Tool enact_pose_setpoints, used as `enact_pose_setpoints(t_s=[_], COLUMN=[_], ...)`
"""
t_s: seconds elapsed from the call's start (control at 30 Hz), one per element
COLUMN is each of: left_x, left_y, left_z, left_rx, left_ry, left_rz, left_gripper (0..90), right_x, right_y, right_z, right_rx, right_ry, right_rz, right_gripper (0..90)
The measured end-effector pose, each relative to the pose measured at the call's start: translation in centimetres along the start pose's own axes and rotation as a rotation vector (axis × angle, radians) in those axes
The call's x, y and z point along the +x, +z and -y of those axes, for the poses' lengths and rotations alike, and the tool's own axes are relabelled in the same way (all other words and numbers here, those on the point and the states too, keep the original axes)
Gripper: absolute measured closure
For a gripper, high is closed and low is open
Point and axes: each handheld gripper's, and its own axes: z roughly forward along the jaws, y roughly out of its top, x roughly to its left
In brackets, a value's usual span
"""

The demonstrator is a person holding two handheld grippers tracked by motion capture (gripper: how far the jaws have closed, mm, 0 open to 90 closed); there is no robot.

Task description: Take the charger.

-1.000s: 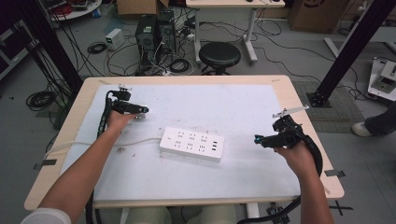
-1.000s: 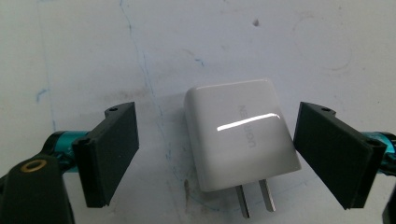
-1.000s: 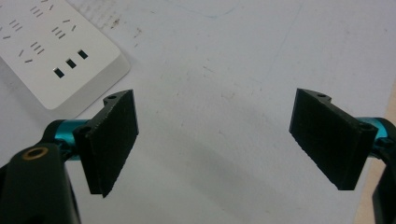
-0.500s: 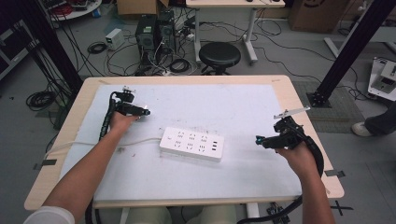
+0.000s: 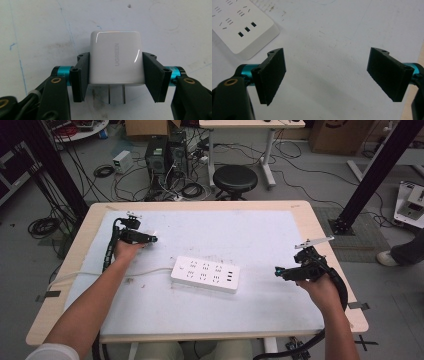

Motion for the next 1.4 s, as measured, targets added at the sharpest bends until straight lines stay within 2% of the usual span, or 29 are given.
enact_pose_setpoints(t_s=[0.2, 0.27, 0.47, 0.63, 0.87, 1.27, 1.4], left_x=[-0.4, -0.8, -1.5, -2.0, -2.9, -4.7, -5.1], left_y=[-1.2, -2.3, -4.5, -6.1, -8.1, -11.2, -11.9], left_z=[0.0, -0.1, -0.1, 0.2, 0.7, 1.8, 2.1], left_rx=[-0.027, -0.052, -0.111, -0.173, -0.234, -0.278, -0.283], left_ry=[0.018, 0.031, 0.095, 0.163, 0.239, 0.352, 0.367], left_rz=[0.008, 0.017, 0.036, 0.096, 0.152, 0.221, 0.228], left_gripper=[42.7, 42.8, 42.8, 42.8, 42.7, 42.6, 42.6], right_x=[0.1, 0.3, 0.5, 0.7, 0.9, 1.7, 2.1], right_y=[-0.1, -0.2, -0.4, -0.6, -0.7, -1.1, -1.2], right_z=[0.0, 0.1, 0.2, 0.4, 0.5, 0.0, -0.2], right_rx=[-0.007, -0.012, -0.023, -0.033, -0.043, -0.062, -0.063], right_ry=[-0.002, -0.003, -0.011, -0.013, -0.02, -0.045, -0.06], right_rz=[-0.003, -0.007, -0.012, -0.015, -0.022, -0.039, -0.045], right_gripper=[15.8, 15.8, 15.8, 15.8, 15.8, 15.8, 15.8])
